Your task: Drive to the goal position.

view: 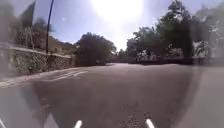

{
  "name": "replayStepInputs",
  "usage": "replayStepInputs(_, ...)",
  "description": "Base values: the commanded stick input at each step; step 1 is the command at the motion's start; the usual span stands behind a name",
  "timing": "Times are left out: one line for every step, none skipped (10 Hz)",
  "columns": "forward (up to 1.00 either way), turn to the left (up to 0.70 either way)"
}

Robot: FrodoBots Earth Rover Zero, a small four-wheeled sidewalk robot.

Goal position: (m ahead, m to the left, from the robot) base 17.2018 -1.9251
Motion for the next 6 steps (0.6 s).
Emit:
replayStepInputs(0.85,0.0)
replayStepInputs(0.85,0.0)
replayStepInputs(0.85,0.0)
replayStepInputs(0.85,0.0)
replayStepInputs(0.85,0.0)
replayStepInputs(0.85,0.0)
